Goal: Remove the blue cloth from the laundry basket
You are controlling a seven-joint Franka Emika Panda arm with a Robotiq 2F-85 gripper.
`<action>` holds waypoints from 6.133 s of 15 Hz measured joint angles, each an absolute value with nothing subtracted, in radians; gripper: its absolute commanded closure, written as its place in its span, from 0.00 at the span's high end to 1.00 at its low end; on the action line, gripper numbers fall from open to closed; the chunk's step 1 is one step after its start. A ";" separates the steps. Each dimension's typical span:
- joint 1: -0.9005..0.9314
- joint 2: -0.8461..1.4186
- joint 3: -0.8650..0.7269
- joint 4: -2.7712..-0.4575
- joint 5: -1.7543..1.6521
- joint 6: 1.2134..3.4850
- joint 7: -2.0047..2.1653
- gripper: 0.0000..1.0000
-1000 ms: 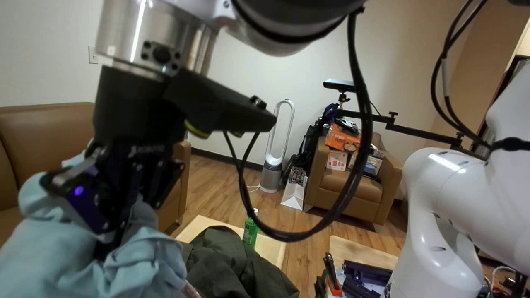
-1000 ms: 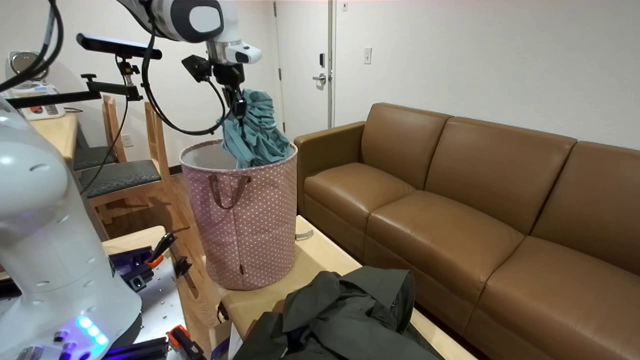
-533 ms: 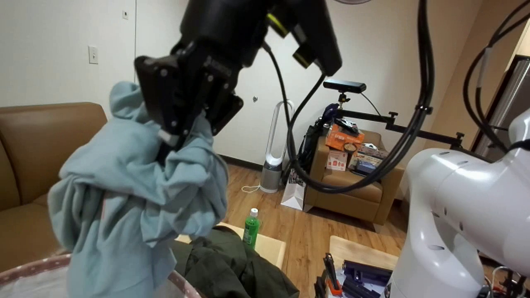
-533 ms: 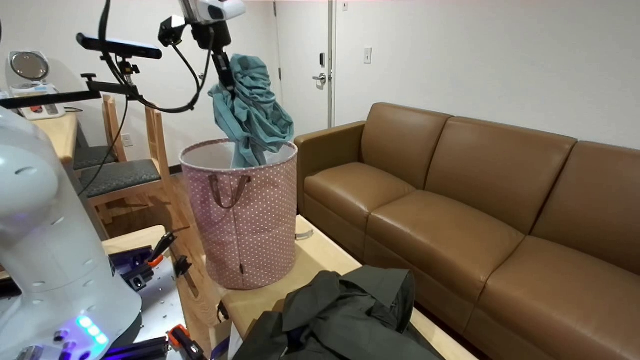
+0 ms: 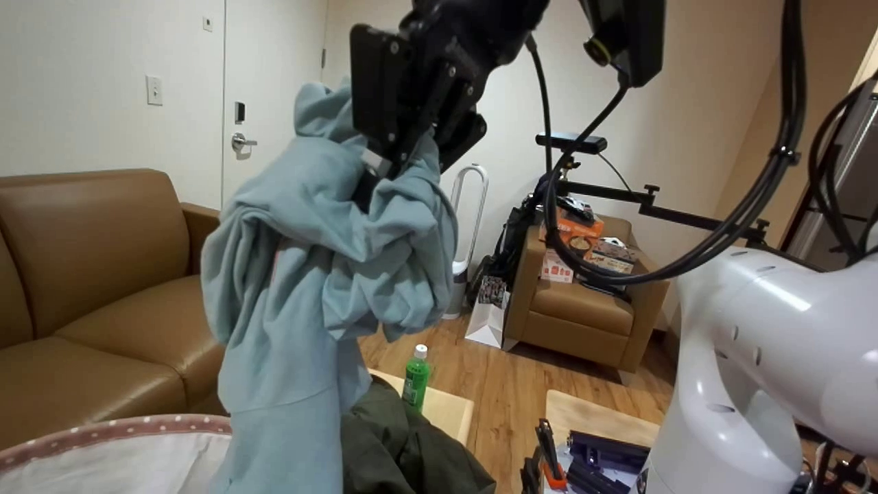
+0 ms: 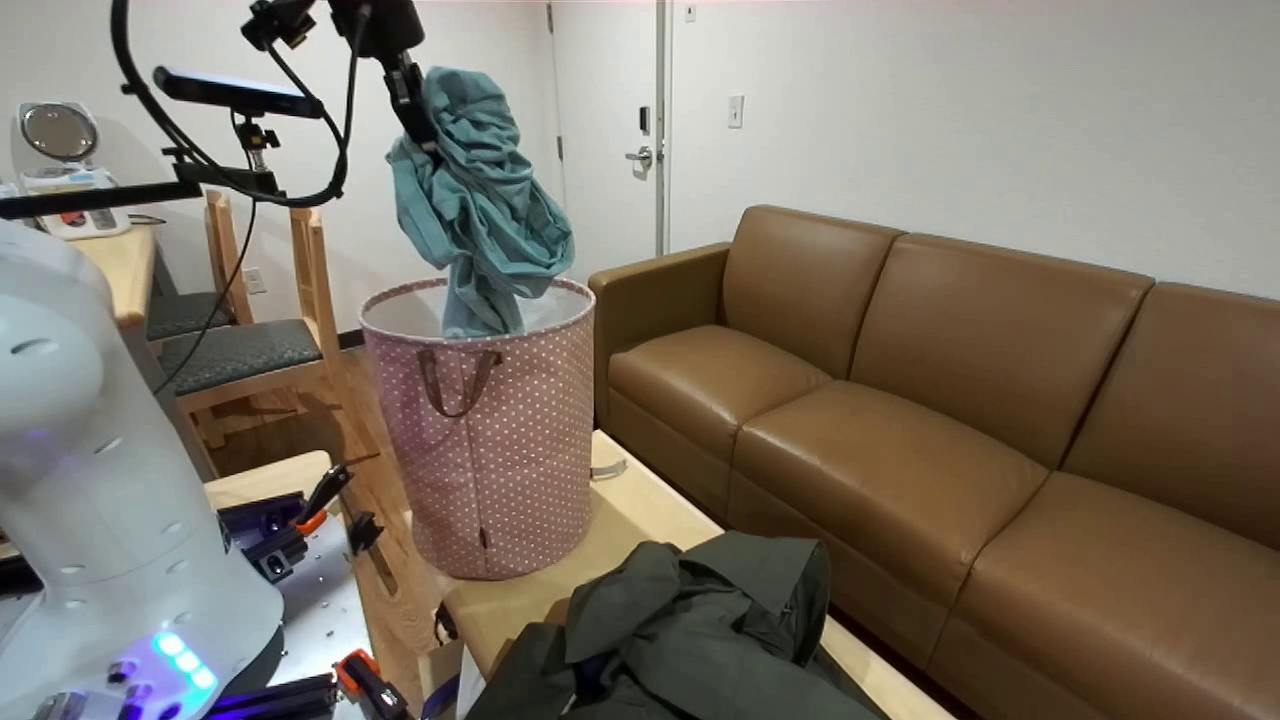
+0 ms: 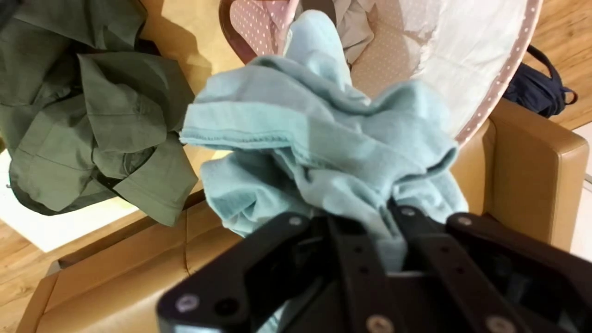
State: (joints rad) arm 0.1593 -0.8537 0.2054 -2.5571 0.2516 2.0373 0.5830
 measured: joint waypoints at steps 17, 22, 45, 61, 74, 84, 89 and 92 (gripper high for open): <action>-0.145 -0.960 0.106 -2.428 0.240 2.033 0.637 0.03; -0.217 -0.760 0.093 -2.461 0.206 2.132 0.630 0.12; -0.177 -0.319 0.046 -2.532 0.266 2.319 0.683 0.03; -0.137 0.080 -0.058 -2.527 0.354 2.506 0.637 0.03; -0.020 0.448 -0.195 -2.437 0.279 2.863 0.709 0.03; -0.173 0.564 0.015 -2.265 0.472 2.685 0.557 0.76; -0.283 0.515 0.032 -2.260 0.658 2.428 0.395 1.00; -0.284 0.453 -0.039 -2.263 0.660 2.264 0.380 1.00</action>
State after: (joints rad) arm -0.2842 0.4534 -0.0386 -2.2625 0.6603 2.2638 0.3800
